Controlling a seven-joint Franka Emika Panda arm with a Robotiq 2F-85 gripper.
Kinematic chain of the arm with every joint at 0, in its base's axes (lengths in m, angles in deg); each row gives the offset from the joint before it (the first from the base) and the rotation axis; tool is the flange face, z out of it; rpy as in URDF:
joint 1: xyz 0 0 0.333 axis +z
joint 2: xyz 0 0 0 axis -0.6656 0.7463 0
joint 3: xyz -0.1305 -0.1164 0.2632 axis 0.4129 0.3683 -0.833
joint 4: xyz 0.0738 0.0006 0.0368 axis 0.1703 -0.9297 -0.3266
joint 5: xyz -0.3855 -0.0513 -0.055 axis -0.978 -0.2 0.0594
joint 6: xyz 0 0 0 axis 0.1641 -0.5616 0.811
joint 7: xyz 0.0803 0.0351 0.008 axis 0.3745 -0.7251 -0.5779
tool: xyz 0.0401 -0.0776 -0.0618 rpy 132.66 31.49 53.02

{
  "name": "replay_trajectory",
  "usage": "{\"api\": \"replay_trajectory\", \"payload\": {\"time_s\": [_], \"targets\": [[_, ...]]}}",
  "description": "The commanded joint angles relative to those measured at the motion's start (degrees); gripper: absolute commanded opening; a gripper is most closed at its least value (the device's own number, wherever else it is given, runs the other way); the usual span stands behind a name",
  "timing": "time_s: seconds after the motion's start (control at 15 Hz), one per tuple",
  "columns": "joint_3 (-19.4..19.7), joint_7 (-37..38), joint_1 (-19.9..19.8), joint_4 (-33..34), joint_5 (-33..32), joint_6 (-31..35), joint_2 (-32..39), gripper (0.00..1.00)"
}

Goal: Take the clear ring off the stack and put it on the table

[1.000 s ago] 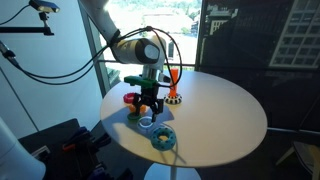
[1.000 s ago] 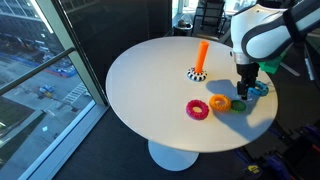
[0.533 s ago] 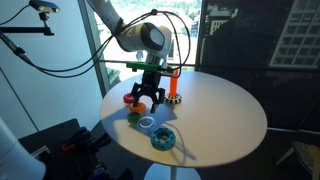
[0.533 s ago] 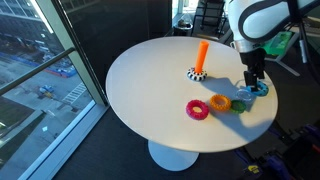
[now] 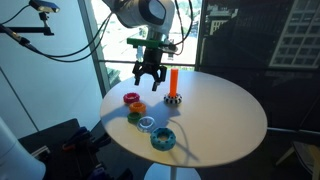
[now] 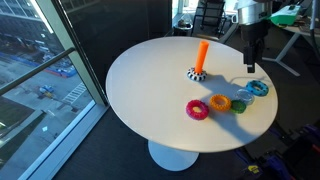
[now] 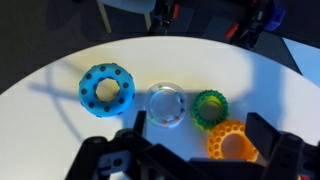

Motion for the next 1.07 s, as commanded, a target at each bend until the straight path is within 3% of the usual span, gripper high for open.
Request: {"api": "replay_trajectory", "payload": {"time_s": [0.0,0.73,1.0], "targets": [[-0.6,-0.6,-0.9,0.5,3.7,0.7,-4.0,1.00],[0.2,6.9,-0.8,-1.4,9.7,13.3,-12.8,1.00],[0.0,6.2,-0.6,0.1,8.8,12.1,-11.4,1.00]]}}
